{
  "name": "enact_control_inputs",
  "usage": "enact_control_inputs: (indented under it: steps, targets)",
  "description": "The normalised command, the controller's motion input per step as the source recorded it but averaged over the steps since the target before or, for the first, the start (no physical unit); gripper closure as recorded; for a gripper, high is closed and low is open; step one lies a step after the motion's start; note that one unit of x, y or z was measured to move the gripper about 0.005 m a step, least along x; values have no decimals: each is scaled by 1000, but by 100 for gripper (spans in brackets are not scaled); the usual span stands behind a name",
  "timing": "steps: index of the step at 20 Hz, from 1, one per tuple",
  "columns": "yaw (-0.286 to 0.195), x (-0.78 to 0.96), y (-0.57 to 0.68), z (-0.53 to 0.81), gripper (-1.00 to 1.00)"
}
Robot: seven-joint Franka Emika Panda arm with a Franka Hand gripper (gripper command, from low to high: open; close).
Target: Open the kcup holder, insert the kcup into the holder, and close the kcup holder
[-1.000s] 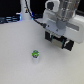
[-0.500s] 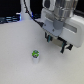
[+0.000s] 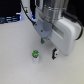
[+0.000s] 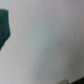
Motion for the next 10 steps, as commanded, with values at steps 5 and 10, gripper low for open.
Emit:
enact_control_inputs:
  steps: [5,10]
  targets:
    - [-239,242,-518,12,-100]
    - [-206,292,-423,-60,-100]
